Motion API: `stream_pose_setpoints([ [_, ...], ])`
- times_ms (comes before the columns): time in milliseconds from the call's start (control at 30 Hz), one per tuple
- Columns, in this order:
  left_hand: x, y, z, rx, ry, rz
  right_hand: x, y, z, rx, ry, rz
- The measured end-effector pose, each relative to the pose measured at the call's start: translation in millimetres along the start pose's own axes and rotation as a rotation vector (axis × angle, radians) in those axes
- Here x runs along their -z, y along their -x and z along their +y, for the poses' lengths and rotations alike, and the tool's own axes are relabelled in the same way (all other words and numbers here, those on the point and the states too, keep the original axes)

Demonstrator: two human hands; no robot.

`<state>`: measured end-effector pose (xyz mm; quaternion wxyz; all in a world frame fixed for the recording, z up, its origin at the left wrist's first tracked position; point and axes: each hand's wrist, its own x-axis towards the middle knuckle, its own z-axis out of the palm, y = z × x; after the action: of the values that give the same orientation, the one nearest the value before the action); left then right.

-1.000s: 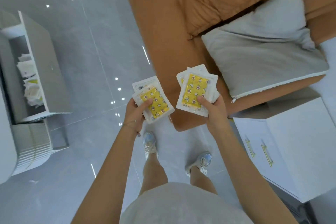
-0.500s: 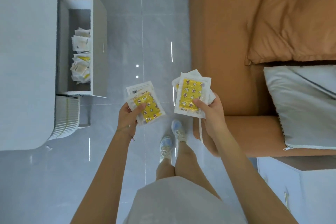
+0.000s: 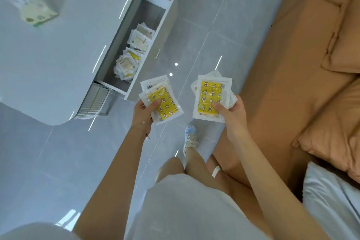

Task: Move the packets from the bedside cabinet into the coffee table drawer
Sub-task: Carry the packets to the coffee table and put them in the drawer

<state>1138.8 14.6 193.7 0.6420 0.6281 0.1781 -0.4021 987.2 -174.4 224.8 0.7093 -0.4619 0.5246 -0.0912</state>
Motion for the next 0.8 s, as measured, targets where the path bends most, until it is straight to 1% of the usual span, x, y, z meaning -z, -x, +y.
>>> stream_pose_setpoints([
  [200,-13.0,-24.0,34.2,0.002,0.131,0.098,-35.4,-61.1,-71.7,0.044,0.153,-0.122],
  [333,-9.0,-48.0,56.1,-0.009,0.191,0.179,-69.3,-104.0,-102.1,0.059,0.208,-0.191],
  [433,-4.5,-72.7,72.4,-0.007,0.247,0.264,-99.0,-138.7,-117.7,0.047,0.209,-0.226],
  [567,2.2,-106.4,92.2,0.042,0.345,0.395,-136.9,-185.7,-135.1,0.003,0.232,-0.270],
  [667,6.0,-128.4,109.0,0.075,0.408,0.464,-162.8,-217.6,-151.3,-0.038,0.282,-0.287],
  [800,5.3,-155.1,137.8,0.085,0.465,0.528,-201.1,-248.6,-186.9,-0.047,0.363,-0.352],
])
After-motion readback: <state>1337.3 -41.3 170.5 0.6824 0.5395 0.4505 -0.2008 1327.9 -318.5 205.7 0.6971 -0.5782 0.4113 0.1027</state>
